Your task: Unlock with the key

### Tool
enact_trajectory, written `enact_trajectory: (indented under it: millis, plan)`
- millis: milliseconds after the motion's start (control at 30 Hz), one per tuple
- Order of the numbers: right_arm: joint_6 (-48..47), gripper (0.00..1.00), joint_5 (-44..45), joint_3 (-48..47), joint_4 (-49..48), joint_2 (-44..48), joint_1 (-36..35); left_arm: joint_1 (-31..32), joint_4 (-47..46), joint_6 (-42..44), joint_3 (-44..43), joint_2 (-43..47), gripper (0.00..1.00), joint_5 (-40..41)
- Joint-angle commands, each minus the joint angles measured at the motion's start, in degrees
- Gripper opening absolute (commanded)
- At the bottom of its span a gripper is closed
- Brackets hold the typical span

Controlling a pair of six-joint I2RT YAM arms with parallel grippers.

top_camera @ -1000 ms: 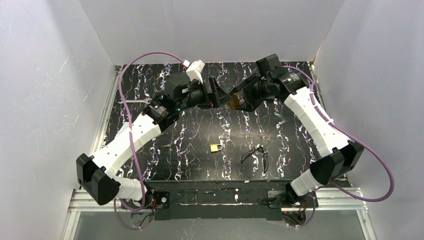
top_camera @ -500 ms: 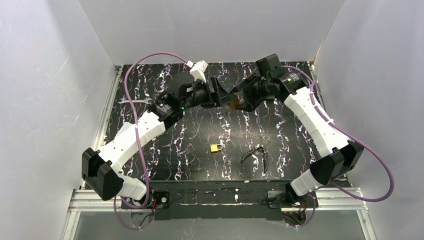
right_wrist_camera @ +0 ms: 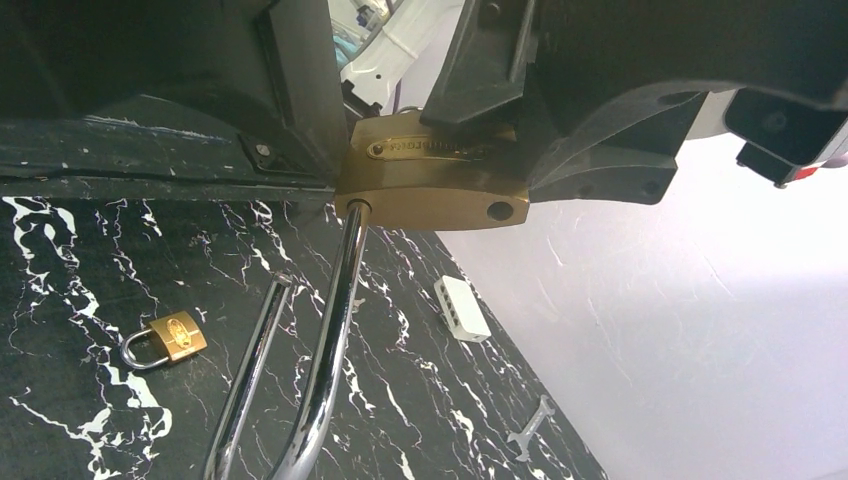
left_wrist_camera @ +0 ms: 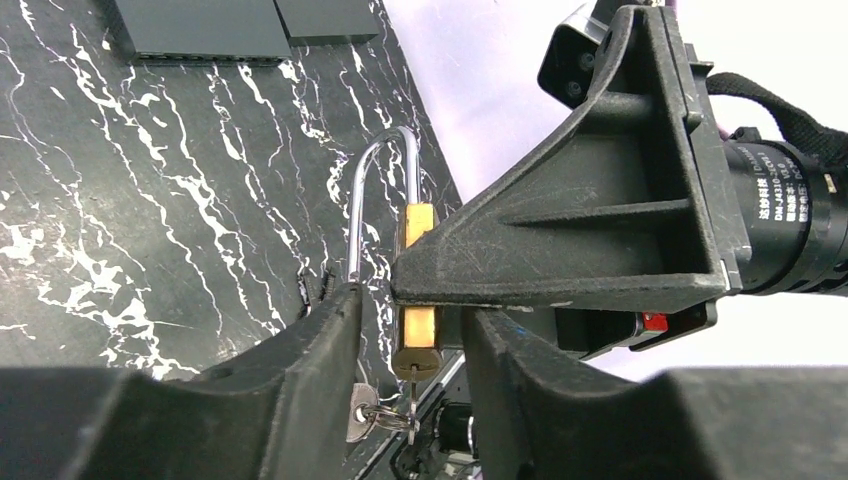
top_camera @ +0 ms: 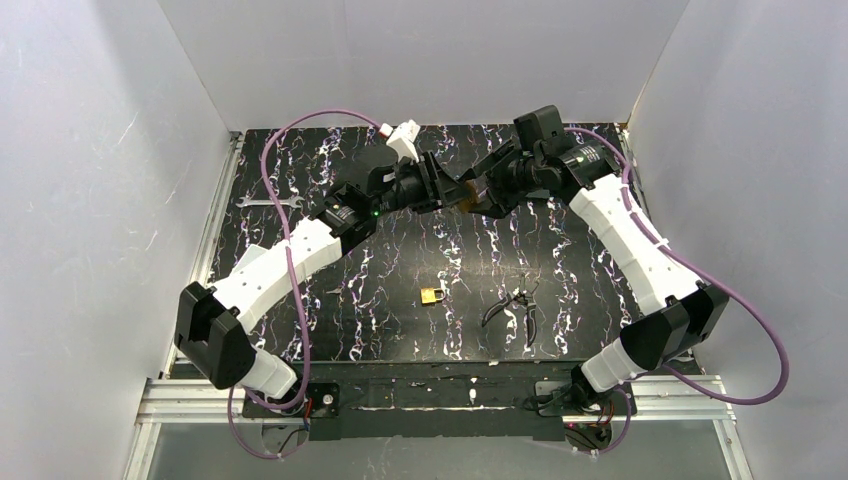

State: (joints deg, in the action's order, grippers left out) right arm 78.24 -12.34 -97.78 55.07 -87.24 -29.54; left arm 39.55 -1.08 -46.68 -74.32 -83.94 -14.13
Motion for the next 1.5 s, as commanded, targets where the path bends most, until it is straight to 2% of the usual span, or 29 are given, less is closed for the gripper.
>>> enact_trajectory:
  millis: [0, 67, 167, 400, 433, 467, 600, 633, 800, 1033, 1267, 1467]
  plan:
    - [1.12, 0.01, -1.88, -1.27, -5.12, 3.90, -0.08, 0.26, -2.23, -1.73, 0.29, -0.12, 0.32, 1.59]
    - [1.26, 0.01, -2.06, -1.28, -5.85, 4.04, -0.08, 0.47, -2.21, -1.69, -0.22, -0.39, 0.22, 1.99]
    - [1.22, 0.01, -2.13, -1.22, -6.97, 4.42, -0.08, 0.68, -2.06, -1.45, -0.61, -0.44, 0.01, 2.63]
    - [-0.03, 0.02, 0.84, 2.44, -11.65, 7.43, -0.08, 0.63, -0.84, -0.31, -1.63, 0.84, 0.00, 2.56]
    - [-0.72, 0.10, 1.79, 3.41, -12.96, 8.29, -0.04, 0.67, -0.64, -0.04, -1.57, 1.27, 0.00, 2.42]
    - [-1.57, 0.23, 2.43, 4.45, -14.32, 9.10, 0.00, 0.66, -0.53, 0.14, -1.50, 1.67, 0.00, 2.36]
    - [-7.20, 0.88, 3.22, 8.88, -22.35, 12.85, 0.33, 0.70, -0.06, 0.47, -0.55, 3.68, 0.00, 2.59]
    - [-8.85, 0.96, 3.77, 9.39, -23.13, 13.55, 0.50, 0.70, 0.08, 0.59, -0.37, 4.29, 0.00, 2.69]
    - [-18.92, 0.98, 9.40, 9.18, -22.24, 15.93, 1.10, 0.62, 0.73, 2.39, 1.41, 7.68, 0.00, 2.49]
    - [-26.37, 0.98, 20.75, 9.39, -8.37, 15.79, 1.66, -1.42, -2.37, -0.47, 8.91, 11.33, 0.00, 3.14]
    - [-28.69, 0.97, 21.20, 13.83, -6.82, 17.57, 1.90, -3.30, -3.85, -0.70, 12.52, 7.56, 0.00, 0.05]
    - [-29.53, 0.97, 24.37, 15.65, -5.56, 19.22, 2.05, -6.33, -10.32, -7.36, 17.37, 2.43, 0.00, -2.00]
